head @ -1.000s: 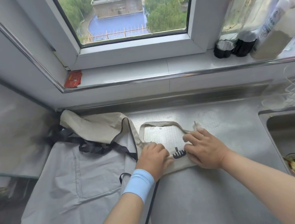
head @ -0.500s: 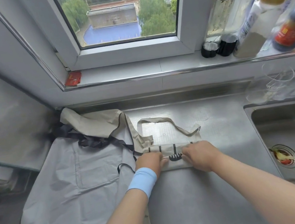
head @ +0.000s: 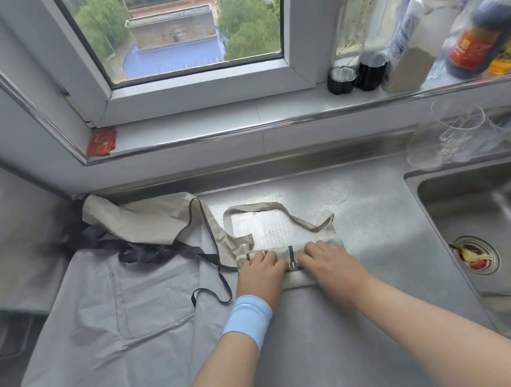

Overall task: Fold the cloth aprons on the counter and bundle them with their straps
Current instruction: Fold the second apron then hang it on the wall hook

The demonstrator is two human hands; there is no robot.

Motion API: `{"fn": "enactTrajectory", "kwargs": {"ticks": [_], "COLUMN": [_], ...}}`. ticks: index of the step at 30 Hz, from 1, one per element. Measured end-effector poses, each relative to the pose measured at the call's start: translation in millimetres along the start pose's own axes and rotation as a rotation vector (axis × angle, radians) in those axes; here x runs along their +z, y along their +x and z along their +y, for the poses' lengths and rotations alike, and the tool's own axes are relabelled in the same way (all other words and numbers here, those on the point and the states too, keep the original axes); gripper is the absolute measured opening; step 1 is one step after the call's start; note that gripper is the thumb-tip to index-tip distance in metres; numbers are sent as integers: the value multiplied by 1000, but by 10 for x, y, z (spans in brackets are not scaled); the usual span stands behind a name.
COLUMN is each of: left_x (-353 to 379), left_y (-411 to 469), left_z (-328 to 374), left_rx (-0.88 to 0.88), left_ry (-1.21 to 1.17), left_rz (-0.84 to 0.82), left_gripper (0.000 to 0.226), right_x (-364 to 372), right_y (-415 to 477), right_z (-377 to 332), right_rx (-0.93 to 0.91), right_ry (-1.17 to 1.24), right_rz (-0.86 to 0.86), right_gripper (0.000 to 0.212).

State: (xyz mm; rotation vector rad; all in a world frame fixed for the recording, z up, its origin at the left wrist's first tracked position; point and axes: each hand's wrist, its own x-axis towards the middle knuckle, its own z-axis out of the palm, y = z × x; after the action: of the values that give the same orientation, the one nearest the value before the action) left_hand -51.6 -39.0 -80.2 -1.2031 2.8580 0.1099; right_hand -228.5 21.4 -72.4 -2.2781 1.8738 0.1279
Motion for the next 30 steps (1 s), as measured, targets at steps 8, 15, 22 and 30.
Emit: {"fn": "enactTrajectory", "kwargs": {"ticks": [8, 15, 22, 30], "left_x": [-33, -138, -194, 121], "left_y": [-163, -12, 184, 190], "left_z": [-336, -426, -247, -74], "left_rx": [0, -187, -263, 55], "left_ry": [-239, -235, -5, -91], "left_rz": [-170, -197, -26, -123], "left_gripper": [42, 35, 29, 54], "right_x": [58, -59, -83, 209], "right_y": [-33, 57, 292, 323], "right_z": [173, 236, 241, 161], "right_rx": [-39, 89, 171, -9], "right_ry": [-113, 13, 59, 181], "right_rz": [65, 66, 80, 63], "right_gripper": [33, 38, 24, 61]}}
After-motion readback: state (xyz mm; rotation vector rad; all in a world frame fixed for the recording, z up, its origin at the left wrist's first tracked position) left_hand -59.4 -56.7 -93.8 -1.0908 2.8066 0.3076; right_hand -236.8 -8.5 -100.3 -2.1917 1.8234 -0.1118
